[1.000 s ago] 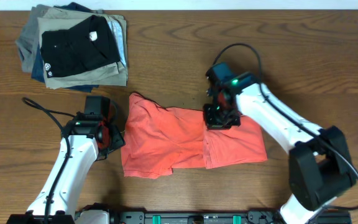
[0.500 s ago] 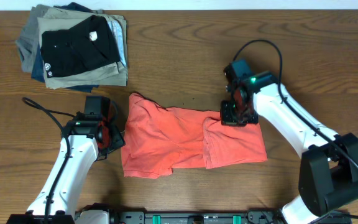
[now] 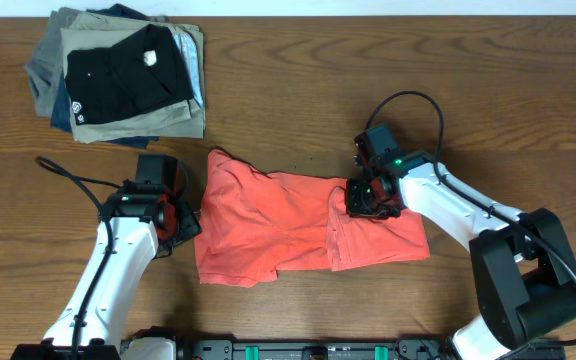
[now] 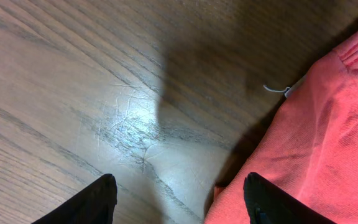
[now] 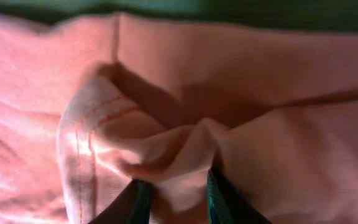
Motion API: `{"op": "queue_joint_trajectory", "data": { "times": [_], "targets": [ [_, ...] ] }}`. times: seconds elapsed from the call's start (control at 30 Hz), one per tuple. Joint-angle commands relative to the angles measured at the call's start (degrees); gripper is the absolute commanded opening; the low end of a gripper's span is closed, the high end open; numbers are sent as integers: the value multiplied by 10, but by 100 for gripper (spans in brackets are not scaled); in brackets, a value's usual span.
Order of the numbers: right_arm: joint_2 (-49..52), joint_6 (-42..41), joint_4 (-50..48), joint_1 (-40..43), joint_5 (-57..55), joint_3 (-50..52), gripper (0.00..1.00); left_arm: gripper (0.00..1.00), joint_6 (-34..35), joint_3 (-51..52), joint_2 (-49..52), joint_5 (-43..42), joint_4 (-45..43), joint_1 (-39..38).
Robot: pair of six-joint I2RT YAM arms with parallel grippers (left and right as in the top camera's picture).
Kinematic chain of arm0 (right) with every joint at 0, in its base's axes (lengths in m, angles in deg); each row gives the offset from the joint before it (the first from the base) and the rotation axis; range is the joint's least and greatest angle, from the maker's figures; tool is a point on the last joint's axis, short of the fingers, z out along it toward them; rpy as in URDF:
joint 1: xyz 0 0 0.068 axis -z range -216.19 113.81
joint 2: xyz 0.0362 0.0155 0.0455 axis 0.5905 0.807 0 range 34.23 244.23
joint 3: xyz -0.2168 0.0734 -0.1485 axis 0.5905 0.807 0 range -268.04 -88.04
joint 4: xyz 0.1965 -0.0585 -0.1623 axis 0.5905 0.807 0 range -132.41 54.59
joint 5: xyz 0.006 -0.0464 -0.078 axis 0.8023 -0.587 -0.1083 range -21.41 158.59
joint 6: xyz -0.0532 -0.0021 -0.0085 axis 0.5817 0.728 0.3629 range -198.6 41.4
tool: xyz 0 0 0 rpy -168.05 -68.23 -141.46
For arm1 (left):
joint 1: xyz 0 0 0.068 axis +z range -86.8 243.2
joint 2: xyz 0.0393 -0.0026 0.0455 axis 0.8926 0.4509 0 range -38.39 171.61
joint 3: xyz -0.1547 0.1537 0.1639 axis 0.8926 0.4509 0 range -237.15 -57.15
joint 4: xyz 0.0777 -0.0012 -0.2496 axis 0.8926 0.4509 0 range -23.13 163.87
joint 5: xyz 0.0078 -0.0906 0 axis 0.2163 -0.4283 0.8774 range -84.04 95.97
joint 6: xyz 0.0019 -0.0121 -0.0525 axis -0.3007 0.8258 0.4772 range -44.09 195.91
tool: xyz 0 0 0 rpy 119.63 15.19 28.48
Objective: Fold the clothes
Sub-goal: 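Lift the right gripper away to the right and move left gripper to shirt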
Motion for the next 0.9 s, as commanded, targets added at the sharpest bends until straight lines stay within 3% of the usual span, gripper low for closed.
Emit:
{"op": "queue_joint_trajectory", "data": {
  "times": [0.0, 0.1, 0.13, 0.17, 0.23, 0.27, 0.43, 0.7, 0.87],
  "targets": [
    [-16, -8, 30, -4, 14, -27, 28, 66, -5, 2, 2, 9, 1, 2],
    [-35, 10, 75, 8, 11, -61, 31, 67, -5, 2, 2, 9, 1, 2],
    [-43, 17, 89, 15, 8, -73, 36, 74, -5, 2, 2, 9, 0, 2],
    [-51, 20, 99, 22, 2, -83, 48, 77, -5, 2, 2, 9, -1, 2],
    [-67, 21, 119, 41, -30, -102, 95, 81, -5, 2, 2, 9, -3, 2],
    [-76, 21, 127, 54, -54, -110, 99, 83, -5, 2, 2, 9, -6, 2],
    [-97, 21, 163, 119, -129, -132, 99, 88, -22, 2, 2, -7, -34, 2],
    [-98, 21, 179, 299, -189, -135, 99, 100, -132, 2, 2, -161, -112, 2],
    [-98, 21, 208, 386, -167, -135, 99, 99, -167, 0, 3, -167, -125, 2]
  ]
}}
